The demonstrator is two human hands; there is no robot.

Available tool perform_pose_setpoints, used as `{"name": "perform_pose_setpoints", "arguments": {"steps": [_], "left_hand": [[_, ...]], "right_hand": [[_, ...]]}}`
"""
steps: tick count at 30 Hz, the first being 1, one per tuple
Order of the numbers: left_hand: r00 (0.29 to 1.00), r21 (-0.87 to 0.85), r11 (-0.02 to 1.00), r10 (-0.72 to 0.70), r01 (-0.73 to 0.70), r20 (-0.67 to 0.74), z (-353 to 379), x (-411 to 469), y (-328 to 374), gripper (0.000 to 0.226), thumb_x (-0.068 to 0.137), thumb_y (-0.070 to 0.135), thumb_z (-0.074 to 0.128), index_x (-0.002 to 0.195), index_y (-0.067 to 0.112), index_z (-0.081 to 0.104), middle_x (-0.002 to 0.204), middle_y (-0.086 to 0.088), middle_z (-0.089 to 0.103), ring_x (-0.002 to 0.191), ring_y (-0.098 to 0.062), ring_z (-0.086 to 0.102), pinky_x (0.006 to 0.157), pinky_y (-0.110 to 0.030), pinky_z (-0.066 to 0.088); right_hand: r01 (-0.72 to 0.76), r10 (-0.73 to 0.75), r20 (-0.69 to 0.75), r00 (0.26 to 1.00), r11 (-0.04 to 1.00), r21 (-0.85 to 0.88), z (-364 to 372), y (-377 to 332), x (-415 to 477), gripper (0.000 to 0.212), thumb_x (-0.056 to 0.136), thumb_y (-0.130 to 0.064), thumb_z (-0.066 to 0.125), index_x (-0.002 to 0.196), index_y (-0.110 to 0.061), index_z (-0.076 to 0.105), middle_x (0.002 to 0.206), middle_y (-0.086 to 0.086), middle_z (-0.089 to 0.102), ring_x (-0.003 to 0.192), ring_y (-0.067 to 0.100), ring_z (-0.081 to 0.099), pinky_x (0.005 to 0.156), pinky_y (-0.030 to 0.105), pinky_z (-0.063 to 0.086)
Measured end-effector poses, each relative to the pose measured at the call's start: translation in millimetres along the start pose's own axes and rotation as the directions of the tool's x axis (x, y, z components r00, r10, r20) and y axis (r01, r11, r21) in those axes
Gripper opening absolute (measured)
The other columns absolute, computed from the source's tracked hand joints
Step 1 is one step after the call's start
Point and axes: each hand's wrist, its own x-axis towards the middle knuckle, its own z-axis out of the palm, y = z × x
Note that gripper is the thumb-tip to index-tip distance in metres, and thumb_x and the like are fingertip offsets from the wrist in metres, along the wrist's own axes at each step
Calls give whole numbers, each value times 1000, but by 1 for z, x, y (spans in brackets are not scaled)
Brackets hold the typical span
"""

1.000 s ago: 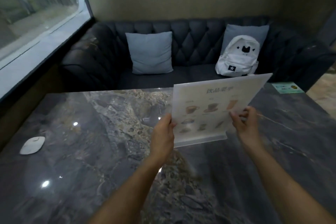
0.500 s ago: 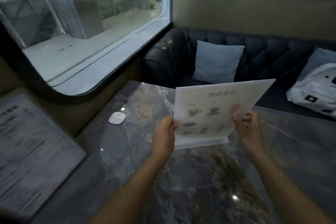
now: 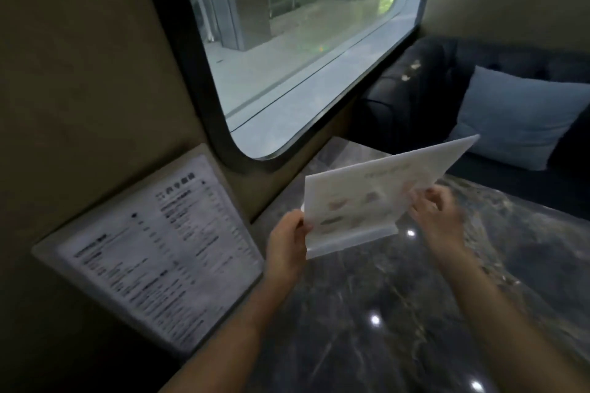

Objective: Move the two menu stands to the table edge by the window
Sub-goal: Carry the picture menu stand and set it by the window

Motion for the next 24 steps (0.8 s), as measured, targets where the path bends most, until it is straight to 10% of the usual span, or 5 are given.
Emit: {"name": "perform_pose_setpoints", "arguments": {"steps": [13, 19, 24], "left_hand": [[987, 5, 988, -152, 153, -51, -46, 32, -51, 8, 88, 8, 52, 93, 9, 58, 101, -13, 64, 93, -25, 59, 84, -53, 51], [993, 158, 982, -93, 103, -71, -44, 37, -56, 35, 86, 11, 55, 62, 31, 39, 68, 8, 46, 65, 2, 45, 56, -14, 37], [995, 173, 982, -72, 82, -62, -49, 41, -49, 15, 88, 13, 52, 76, 21, 47, 74, 6, 51, 66, 1, 46, 56, -21, 35]], "right_hand": [[-70, 13, 294, 956, 980, 184, 126, -14, 58, 16, 79, -29, 63, 91, -19, 58, 96, 8, 61, 85, 19, 66, 69, 23, 57], [-153, 50, 421, 906, 965, 215, 151, -16, 74, 23, 88, -21, 52, 107, -8, 50, 96, 6, 57, 88, 25, 59, 88, 38, 48], [-172, 78, 456, 886, 971, 168, 159, -19, 80, 34, 85, -30, 54, 112, -10, 49, 109, 11, 54, 102, 31, 54, 95, 46, 46]]}}
